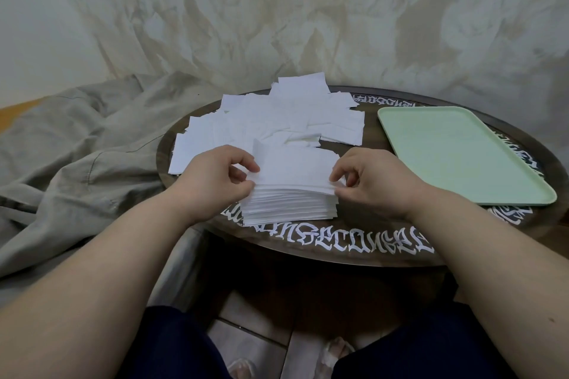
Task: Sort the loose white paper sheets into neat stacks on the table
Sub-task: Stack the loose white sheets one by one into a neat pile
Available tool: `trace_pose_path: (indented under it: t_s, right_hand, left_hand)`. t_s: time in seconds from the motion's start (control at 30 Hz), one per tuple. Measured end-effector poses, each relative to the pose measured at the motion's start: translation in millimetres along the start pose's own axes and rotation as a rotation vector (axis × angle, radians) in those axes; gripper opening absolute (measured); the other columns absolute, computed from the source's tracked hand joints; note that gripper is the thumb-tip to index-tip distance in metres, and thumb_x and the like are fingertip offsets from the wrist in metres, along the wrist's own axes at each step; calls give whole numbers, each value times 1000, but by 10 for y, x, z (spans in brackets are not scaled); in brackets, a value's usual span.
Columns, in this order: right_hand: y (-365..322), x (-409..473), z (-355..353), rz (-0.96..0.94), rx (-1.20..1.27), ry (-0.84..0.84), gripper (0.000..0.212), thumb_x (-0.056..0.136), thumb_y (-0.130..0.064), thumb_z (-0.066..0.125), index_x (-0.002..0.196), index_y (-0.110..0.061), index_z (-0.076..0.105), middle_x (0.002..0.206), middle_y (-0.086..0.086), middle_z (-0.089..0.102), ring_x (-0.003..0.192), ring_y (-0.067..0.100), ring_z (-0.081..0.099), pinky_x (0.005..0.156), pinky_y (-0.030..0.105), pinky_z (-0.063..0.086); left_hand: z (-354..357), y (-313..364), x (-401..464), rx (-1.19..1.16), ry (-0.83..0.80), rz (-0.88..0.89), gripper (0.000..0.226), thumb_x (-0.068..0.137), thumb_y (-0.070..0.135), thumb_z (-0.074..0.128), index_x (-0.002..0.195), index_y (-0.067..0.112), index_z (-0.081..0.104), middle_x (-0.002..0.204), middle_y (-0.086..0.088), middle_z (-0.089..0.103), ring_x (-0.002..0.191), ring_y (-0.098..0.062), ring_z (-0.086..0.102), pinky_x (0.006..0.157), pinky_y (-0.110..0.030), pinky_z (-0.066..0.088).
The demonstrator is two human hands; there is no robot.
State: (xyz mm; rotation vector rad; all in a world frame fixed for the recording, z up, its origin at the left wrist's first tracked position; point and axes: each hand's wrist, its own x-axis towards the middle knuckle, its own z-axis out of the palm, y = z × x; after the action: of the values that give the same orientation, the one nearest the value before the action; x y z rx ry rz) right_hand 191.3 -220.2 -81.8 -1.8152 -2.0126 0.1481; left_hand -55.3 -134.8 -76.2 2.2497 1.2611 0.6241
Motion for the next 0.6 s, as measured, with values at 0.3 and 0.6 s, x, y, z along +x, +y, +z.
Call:
trace_pose_path:
  t_s: [0.3, 0.6]
  right_hand:
    - [-6, 17, 14, 31, -43, 2, 11, 85, -20, 63, 87, -18, 74, 89, -3, 66, 80, 13, 60, 77, 30, 49]
    - [19, -42, -52, 78, 76, 29, 12, 78, -13, 67, 72, -23, 66, 70, -15, 60, 67, -4, 56, 60, 5, 37]
  left_hand:
    - [17, -34, 51, 113, 30, 106, 21, 78, 9, 73, 75, 27, 64, 101, 13, 59, 73, 3, 59, 76, -12, 46]
    - [38, -67, 78, 110, 46, 98, 15, 76, 10, 74, 71, 23, 70, 92, 21, 58, 68, 4, 57, 68, -7, 43]
